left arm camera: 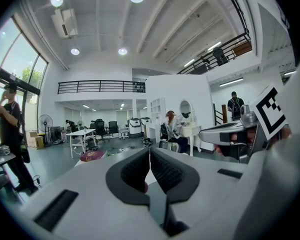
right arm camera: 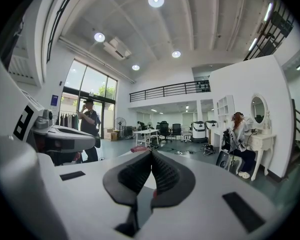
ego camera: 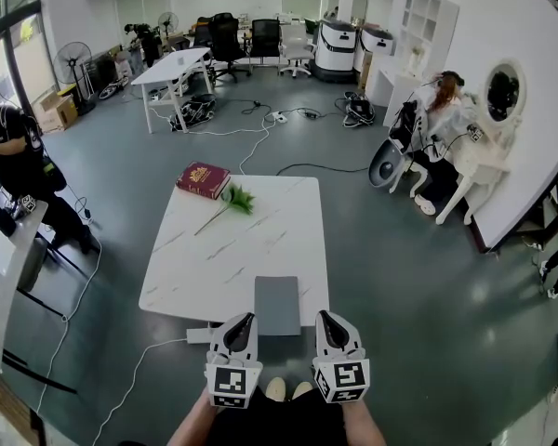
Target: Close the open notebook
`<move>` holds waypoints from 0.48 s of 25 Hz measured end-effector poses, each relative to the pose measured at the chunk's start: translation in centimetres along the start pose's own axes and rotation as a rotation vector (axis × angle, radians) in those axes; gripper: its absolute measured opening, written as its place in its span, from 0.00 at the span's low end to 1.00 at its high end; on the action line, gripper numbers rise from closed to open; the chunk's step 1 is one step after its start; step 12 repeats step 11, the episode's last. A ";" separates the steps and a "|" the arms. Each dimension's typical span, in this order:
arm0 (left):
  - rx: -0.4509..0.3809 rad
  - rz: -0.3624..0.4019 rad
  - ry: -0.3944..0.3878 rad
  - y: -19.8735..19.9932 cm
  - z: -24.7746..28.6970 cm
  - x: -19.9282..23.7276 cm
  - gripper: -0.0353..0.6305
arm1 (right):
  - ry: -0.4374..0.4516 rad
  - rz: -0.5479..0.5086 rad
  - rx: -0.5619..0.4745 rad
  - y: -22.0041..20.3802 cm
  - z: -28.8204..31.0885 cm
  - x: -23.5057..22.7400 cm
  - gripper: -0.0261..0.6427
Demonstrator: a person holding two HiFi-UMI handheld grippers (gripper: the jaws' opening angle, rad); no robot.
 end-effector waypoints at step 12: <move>0.001 0.005 0.001 0.2 0.1 -0.1 0.09 | 0.008 -0.004 -0.007 0.3 0.2 0.0 0.06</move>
Point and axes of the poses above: the fingertips, and each gripper's own axes: z forward along the fingers, x to its left, y out of its top, the point moved 2 cm from there along -z, backward along the fingers, and after that the axes turned 4 degrees about x, right-handed, at the moved point
